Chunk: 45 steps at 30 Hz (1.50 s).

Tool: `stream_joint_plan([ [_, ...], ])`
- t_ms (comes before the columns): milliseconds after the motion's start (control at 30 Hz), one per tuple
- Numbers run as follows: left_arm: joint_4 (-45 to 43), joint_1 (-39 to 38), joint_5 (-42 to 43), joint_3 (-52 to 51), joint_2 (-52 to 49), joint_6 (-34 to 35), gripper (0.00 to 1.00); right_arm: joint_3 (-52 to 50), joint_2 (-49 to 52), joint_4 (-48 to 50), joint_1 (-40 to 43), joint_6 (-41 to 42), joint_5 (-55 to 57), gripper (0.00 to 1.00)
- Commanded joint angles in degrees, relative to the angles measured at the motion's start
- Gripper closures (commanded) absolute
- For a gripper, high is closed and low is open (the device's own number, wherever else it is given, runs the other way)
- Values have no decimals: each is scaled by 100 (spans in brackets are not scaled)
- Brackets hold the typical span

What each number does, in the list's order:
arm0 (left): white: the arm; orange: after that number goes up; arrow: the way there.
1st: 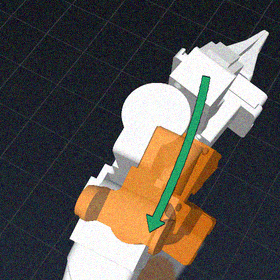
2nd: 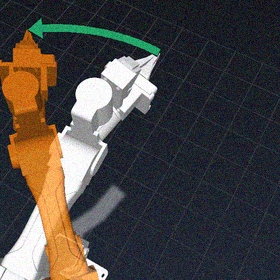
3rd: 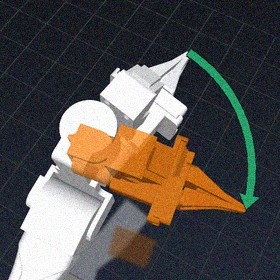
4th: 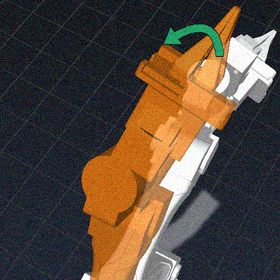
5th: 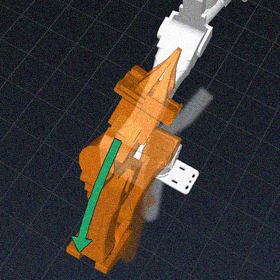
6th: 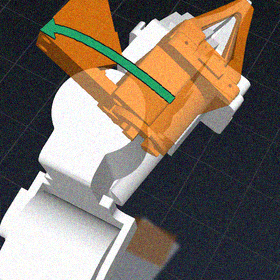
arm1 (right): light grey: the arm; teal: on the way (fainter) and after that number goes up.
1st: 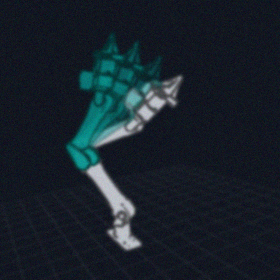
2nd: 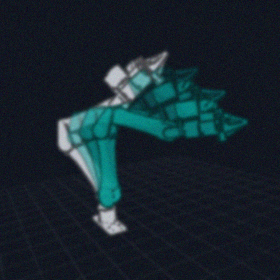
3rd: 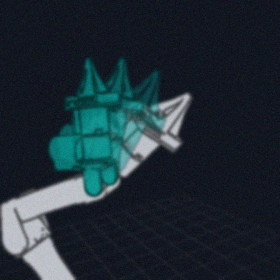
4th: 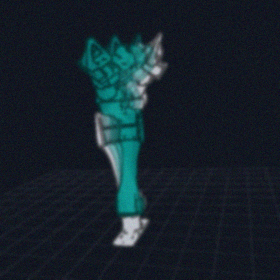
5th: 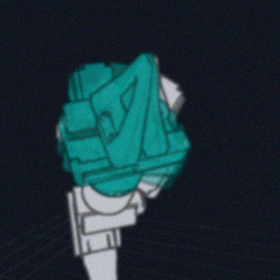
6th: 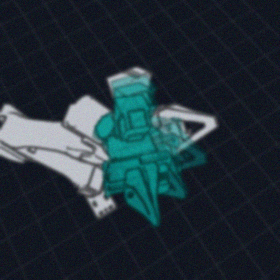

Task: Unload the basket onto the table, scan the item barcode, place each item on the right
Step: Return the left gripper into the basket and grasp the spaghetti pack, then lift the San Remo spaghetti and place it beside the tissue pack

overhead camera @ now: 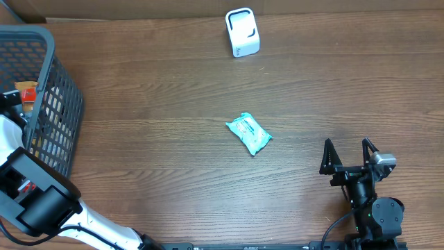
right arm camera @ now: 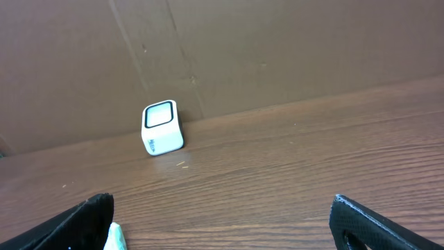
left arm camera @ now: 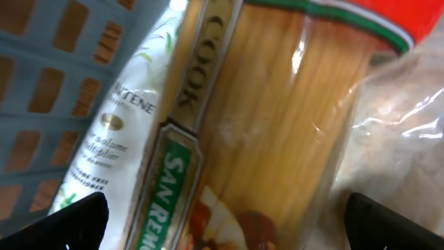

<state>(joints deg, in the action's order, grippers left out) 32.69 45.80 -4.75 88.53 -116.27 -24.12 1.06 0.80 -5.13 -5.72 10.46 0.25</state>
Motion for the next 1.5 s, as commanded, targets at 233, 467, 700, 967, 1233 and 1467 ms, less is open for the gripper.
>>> stream_joint_plan([
  [233, -144, 221, 2, -133, -389, -243, 3, -61, -63, 31, -33, 4, 11, 0],
  [467, -20, 219, 223, -133, -774, -199, 11, -61, -63, 31, -33, 4, 11, 0],
  [700, -81, 205, 334, -133, -826, -52, 47, -61, -63, 33, -33, 7, 11, 0],
  [967, 33, 164, 332, -83, -778, 258, 96, -61, -63, 33, -33, 4, 11, 0],
  [1233, 422, 127, 332, 396, -216, 850, 96, -61, -63, 33, -33, 4, 11, 0],
  [1467, 553, 120, 332, 656, 769, 1320, 96, -61, -63, 31, -33, 4, 11, 0],
])
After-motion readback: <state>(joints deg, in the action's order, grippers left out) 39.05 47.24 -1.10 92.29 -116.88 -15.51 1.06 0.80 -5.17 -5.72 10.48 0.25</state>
